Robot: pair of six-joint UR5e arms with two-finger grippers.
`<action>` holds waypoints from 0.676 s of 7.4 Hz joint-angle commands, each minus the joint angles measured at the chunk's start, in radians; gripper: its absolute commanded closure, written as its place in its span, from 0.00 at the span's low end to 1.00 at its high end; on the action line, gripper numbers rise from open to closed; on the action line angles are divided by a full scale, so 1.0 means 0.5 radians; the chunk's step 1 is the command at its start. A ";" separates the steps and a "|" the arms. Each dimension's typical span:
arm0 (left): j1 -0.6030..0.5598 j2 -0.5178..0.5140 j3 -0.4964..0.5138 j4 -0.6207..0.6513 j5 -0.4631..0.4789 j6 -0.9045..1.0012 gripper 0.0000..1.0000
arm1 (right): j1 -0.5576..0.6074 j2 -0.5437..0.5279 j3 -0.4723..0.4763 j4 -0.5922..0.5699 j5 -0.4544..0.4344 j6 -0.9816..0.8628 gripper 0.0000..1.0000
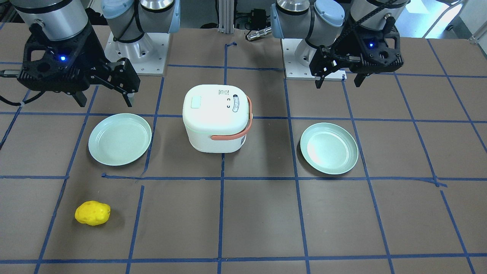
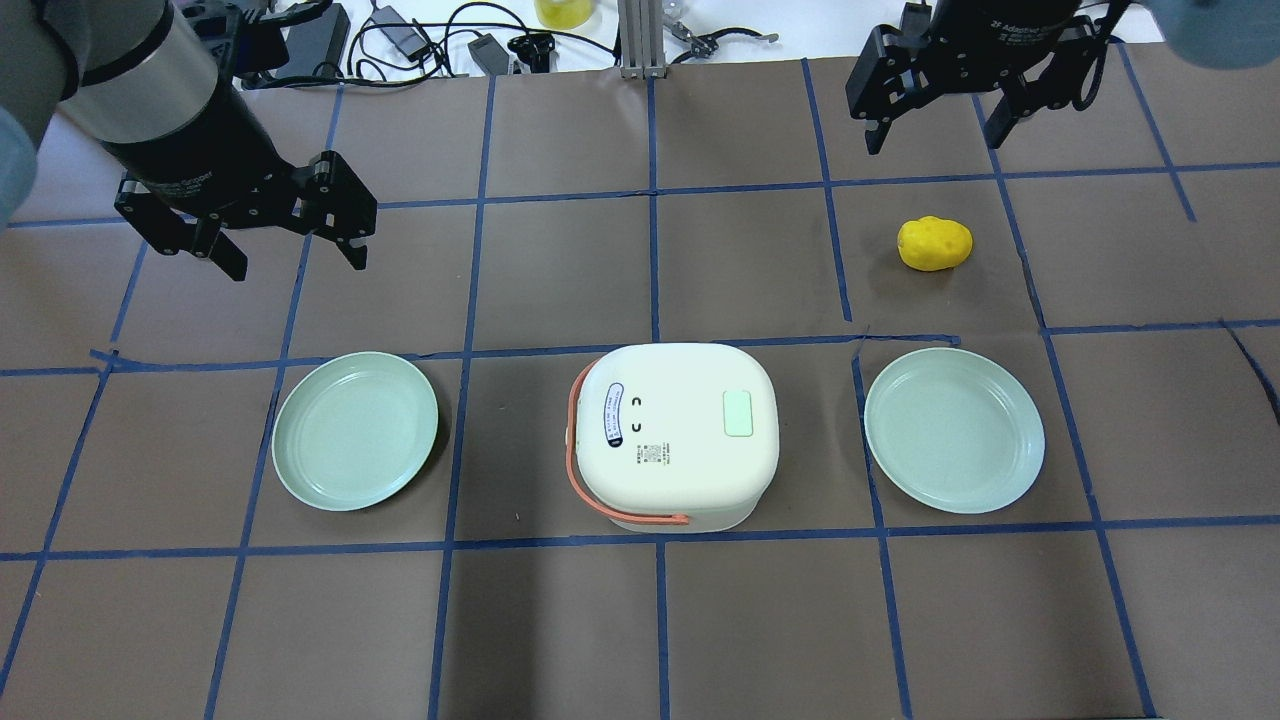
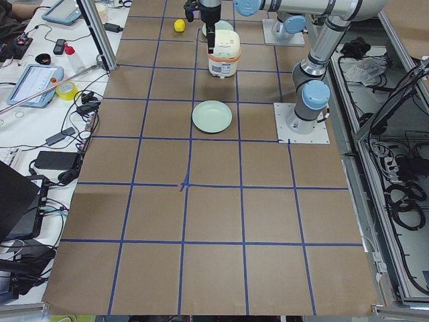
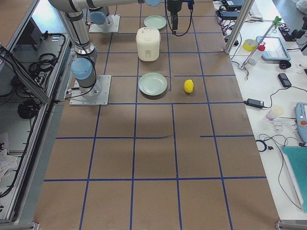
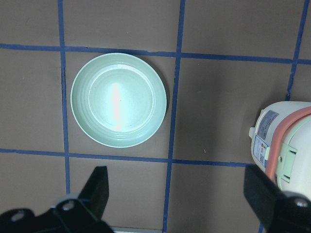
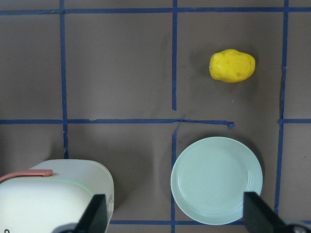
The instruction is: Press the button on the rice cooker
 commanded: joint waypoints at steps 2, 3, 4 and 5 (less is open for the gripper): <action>0.000 0.000 0.000 0.000 0.000 0.000 0.00 | 0.006 -0.045 0.044 0.150 0.039 0.071 0.65; 0.000 0.000 0.000 0.000 0.000 -0.003 0.00 | 0.021 -0.082 0.132 0.150 0.148 0.202 0.76; 0.000 0.000 0.000 0.000 0.000 0.000 0.00 | 0.079 -0.101 0.224 0.147 0.177 0.212 0.80; 0.000 0.000 0.000 0.000 0.000 -0.003 0.00 | 0.186 -0.104 0.301 0.147 0.174 0.261 0.82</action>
